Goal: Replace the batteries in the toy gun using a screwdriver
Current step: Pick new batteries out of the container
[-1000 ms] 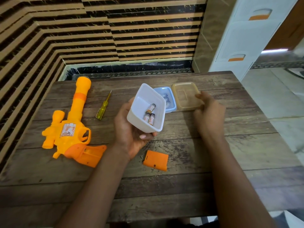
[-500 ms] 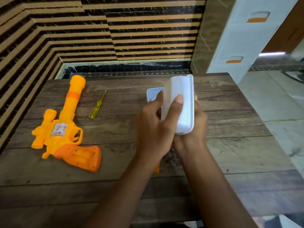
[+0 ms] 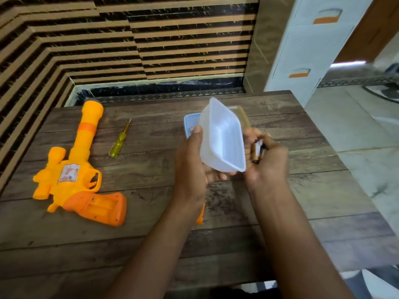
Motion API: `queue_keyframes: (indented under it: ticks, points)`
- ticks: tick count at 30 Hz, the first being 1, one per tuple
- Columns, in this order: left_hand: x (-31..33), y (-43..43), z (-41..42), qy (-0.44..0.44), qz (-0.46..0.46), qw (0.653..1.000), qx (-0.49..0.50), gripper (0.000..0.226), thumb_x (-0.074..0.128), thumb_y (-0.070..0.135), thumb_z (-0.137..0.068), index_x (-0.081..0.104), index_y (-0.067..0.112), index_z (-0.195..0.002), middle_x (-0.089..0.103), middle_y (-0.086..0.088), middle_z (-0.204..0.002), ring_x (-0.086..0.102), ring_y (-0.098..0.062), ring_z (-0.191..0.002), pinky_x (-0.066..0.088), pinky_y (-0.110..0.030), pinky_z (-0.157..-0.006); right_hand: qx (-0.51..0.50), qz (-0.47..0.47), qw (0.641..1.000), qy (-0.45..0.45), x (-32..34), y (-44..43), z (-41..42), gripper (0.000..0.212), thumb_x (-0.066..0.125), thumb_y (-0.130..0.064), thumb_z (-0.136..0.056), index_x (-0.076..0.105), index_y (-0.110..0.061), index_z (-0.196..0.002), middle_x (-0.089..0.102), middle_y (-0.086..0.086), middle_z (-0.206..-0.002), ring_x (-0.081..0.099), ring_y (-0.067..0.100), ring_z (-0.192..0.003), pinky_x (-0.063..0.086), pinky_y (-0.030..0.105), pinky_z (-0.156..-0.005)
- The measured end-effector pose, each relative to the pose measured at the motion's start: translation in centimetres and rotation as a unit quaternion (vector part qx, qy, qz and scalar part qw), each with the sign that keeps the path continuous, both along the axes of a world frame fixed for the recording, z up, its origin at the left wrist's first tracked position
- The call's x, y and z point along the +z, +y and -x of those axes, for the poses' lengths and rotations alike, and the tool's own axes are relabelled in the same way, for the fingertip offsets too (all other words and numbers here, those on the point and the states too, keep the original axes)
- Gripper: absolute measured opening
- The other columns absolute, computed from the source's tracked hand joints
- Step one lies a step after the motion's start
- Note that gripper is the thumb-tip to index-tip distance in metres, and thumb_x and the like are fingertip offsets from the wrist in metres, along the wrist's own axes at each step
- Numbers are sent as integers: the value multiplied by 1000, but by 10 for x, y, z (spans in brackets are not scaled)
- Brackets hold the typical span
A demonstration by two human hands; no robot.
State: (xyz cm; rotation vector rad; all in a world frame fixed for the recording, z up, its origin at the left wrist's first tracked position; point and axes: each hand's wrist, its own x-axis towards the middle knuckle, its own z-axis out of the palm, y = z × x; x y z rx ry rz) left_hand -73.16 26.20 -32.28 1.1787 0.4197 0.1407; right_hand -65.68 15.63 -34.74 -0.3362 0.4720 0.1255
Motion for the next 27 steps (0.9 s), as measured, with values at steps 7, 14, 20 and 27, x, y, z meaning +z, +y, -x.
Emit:
queue_keyframes:
  ticks: [7, 14, 20, 27]
  points:
    - [-3, 4, 5, 118, 25, 987, -109, 50, 58, 58, -95, 69, 17, -121, 79, -24, -106, 76, -40, -67, 56, -29, -48, 4, 106, 993, -49, 6, -30, -5, 27, 35, -11, -109, 54, -12, -90, 47, 0, -60, 33, 4, -32, 23, 17, -27]
    - [-13, -9, 6, 107, -167, 973, -121, 28, 53, 33, -108, 65, 8, -109, 75, -26, -90, 76, -39, -58, 57, -34, -47, 24, 132, 988, -82, 16, -25, 1, 30, 37, -16, -110, 57, -12, -87, 44, -1, -54, 29, 6, -31, 21, 17, -29]
    - [-23, -19, 9, 63, -401, 906, -120, 40, 43, 37, -110, 59, 10, -85, 69, -14, -61, 67, -27, -44, 54, -38, -43, 0, 115, 991, -64, 22, -29, 2, 30, 29, -3, -102, 58, -6, -109, 48, 5, -64, 35, 9, -38, 25, 18, -34]
    - [-31, -20, 12, 67, -500, 854, -127, 46, 43, 34, -110, 58, 11, -73, 68, -10, -63, 67, -25, -51, 58, -51, -51, 46, 221, 966, -127, 26, -14, 9, 21, 33, -2, -106, 53, -6, -108, 55, 10, -65, 32, 12, -35, 20, 19, -38]
